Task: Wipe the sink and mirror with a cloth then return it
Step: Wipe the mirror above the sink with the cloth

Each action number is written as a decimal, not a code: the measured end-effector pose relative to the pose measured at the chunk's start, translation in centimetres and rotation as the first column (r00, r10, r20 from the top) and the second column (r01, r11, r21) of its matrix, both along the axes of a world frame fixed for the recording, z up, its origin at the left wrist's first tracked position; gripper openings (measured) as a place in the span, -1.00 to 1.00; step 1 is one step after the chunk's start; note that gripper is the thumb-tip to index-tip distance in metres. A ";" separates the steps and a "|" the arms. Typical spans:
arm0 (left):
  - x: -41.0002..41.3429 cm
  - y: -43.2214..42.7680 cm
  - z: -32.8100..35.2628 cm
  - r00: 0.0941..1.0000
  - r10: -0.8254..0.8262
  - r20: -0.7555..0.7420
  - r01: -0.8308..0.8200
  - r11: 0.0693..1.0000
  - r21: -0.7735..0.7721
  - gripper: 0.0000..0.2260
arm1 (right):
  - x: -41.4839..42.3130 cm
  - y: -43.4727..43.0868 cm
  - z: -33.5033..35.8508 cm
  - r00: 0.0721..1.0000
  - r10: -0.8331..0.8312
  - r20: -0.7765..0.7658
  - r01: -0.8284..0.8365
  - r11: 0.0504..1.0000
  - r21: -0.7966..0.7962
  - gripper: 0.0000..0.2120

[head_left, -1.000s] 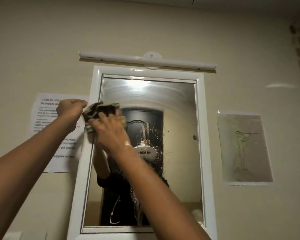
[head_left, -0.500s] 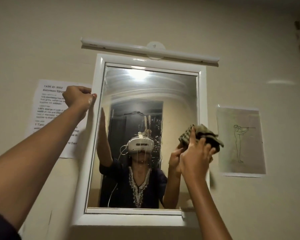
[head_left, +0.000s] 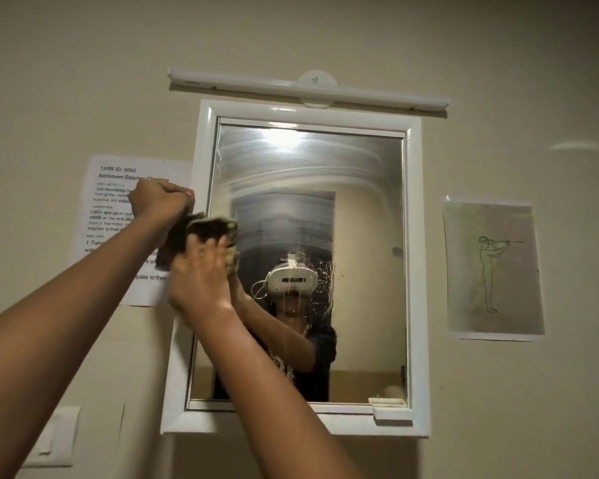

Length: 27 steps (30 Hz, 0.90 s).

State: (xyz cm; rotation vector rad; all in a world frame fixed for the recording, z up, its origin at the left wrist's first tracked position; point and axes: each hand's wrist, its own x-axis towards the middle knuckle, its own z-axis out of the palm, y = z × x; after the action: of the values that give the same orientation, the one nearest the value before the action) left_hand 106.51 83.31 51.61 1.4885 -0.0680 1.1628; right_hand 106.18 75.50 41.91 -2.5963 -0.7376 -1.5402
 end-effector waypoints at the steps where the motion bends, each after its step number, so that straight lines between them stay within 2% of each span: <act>1: -0.1 0.1 -0.3 1.000 -0.007 -0.015 0.008 1.000 0.016 -0.76 | 0.1 0.3 -0.9 1.000 0.001 -0.006 -0.001 0.997 -0.074 -0.70; 4: -0.2 0.2 -1.4 0.998 0.027 -0.050 -0.023 0.997 0.078 -0.73 | 0.6 -2.0 -2.9 0.999 0.008 0.042 0.000 0.980 -0.199 -0.70; 7: 0.1 -0.1 -2.1 0.998 0.035 -0.043 -0.032 0.997 0.074 -0.69 | 0.5 -6.2 -3.1 0.997 0.009 0.074 0.004 0.984 -0.176 -0.58; 9: 0.1 -0.3 -2.5 0.999 0.034 -0.032 -0.032 0.997 0.067 -0.68 | 0.2 -9.5 -2.7 0.996 -0.026 0.091 0.034 0.996 -0.088 -0.51; 12: 0.0 -0.7 -3.2 0.998 0.061 -0.013 -0.061 0.997 0.051 -0.68 | -0.3 -15.4 -2.0 0.987 -0.136 0.082 0.123 0.981 0.151 -0.43; 14: -0.1 -0.7 -3.6 0.997 0.071 -0.010 -0.071 0.996 0.049 -0.67 | -0.6 -19.7 -1.5 0.981 -0.186 0.053 0.156 0.923 0.351 -0.40; 16: -0.1 -0.7 -4.2 0.998 0.065 -0.021 -0.063 0.995 0.072 -0.66 | -1.1 -23.4 -1.2 0.960 -0.278 0.016 0.237 0.847 0.475 -0.33; 18: -0.1 -0.5 -4.9 0.998 0.065 -0.024 -0.063 0.994 0.089 -0.66 | -1.7 -25.4 -1.7 0.938 -0.348 0.012 0.296 0.817 0.495 -0.31; 21: -0.1 -0.5 -5.9 0.996 0.084 -0.024 -0.082 0.993 0.080 -0.66 | -2.3 -25.5 -4.0 0.932 -0.363 -0.012 0.308 0.771 0.557 -0.33; 27: -0.5 -0.4 -6.7 0.995 0.085 -0.052 -0.080 0.992 0.098 -0.66 | -2.6 -20.7 -11.2 0.893 -0.432 -0.127 0.395 0.617 0.681 -0.37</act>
State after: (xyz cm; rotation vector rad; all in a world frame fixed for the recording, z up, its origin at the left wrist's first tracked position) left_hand 106.04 82.86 44.95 1.6208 -0.0239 1.1970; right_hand 103.55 54.81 30.72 -2.1911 0.4543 -1.5558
